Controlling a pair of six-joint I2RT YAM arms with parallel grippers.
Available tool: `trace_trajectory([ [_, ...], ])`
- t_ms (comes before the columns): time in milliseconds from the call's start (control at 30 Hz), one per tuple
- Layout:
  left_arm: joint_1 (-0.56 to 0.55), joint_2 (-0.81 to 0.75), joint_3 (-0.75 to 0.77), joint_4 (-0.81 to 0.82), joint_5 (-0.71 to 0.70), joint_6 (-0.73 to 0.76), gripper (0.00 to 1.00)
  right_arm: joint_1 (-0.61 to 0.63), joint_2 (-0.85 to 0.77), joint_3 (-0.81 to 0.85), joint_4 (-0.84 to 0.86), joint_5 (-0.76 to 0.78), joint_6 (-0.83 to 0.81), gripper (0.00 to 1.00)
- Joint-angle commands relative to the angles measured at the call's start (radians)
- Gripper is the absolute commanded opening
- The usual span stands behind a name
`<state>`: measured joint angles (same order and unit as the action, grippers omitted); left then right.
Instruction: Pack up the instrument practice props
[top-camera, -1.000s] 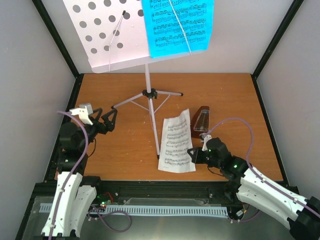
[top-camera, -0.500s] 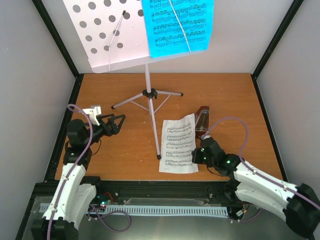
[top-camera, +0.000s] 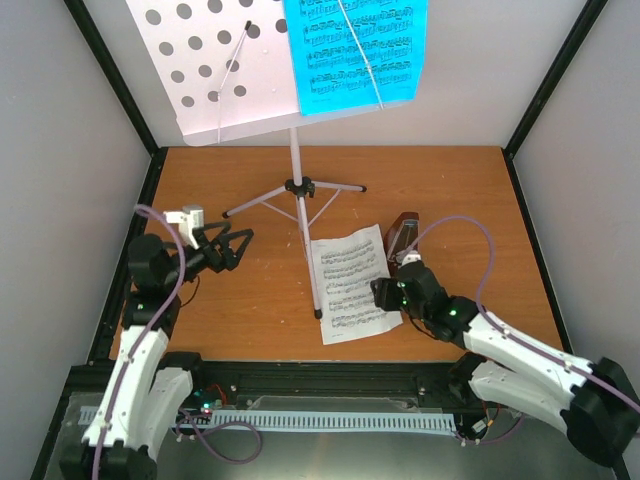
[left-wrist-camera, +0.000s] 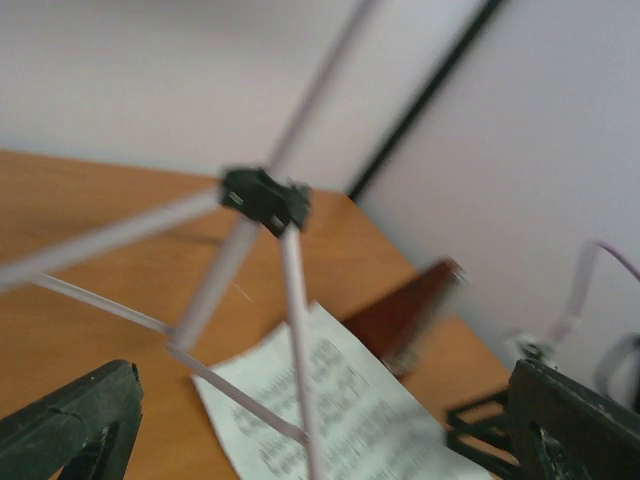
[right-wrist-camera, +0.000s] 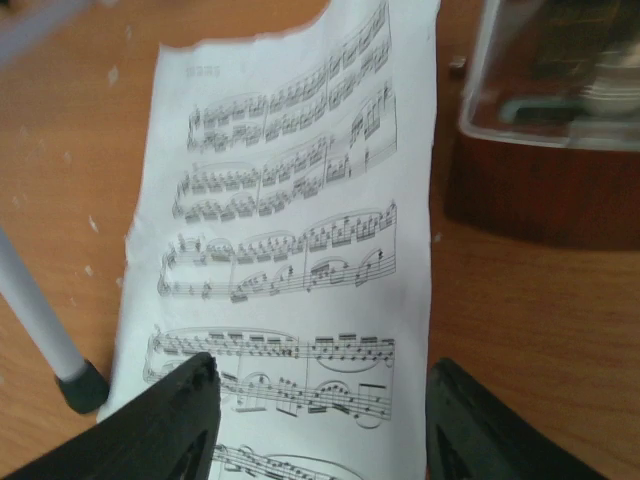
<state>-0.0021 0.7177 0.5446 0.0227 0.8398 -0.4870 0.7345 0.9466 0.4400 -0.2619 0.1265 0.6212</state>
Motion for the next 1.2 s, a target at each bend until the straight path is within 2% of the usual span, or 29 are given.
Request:
trace_trajectory([
  [0,-0.002,-0.171,0.037,-0.049,-0.392,0.01,0.99,-0.012,-0.144,0.021,-0.036,0.073,-0.043,0.74],
  [33,-0.001,-0.193,0.056,-0.051,-0.452,0.027,0.99,-0.028,-0.172,0.022,-0.032,0.064,-0.058,0.79],
  [100,-0.001,-0.198,0.115,-0.071,-0.478,0.06,0.99,-0.081,-0.197,0.034,-0.023,0.014,-0.087,0.85],
  [233,-0.001,-0.155,0.278,-0.16,-0.408,0.088,1.0,-0.144,-0.184,0.139,-0.008,-0.062,-0.165,0.92],
  [367,-0.001,-0.14,0.413,-0.191,-0.244,0.104,1.0,-0.144,-0.175,0.284,0.014,-0.153,-0.235,0.9],
  [500,-0.001,-0.043,0.597,-0.396,-0.195,0.198,1.0,-0.144,-0.178,0.378,0.089,-0.263,-0.256,0.89],
  [567,-0.001,0.008,0.677,-0.431,-0.102,0.209,1.0,-0.144,-0.177,0.417,0.132,-0.295,-0.273,0.89],
  [667,0.0,0.091,0.767,-0.37,0.031,0.121,0.96,-0.144,-0.167,0.5,0.136,-0.207,-0.279,0.9],
  [733,-0.003,0.15,0.809,-0.315,0.118,0.062,0.87,-0.15,-0.14,0.578,0.101,-0.132,-0.3,0.87],
  [833,-0.004,0.217,0.866,-0.258,0.166,0.0,0.8,-0.201,-0.081,0.676,0.08,-0.143,-0.319,0.88],
  [967,-0.006,0.256,0.947,-0.264,0.161,0.007,0.8,-0.387,-0.002,0.77,0.106,-0.382,-0.249,0.88],
  [1167,-0.006,0.299,0.993,-0.282,0.198,-0.008,0.79,-0.708,0.095,0.876,0.251,-0.803,-0.108,0.86],
])
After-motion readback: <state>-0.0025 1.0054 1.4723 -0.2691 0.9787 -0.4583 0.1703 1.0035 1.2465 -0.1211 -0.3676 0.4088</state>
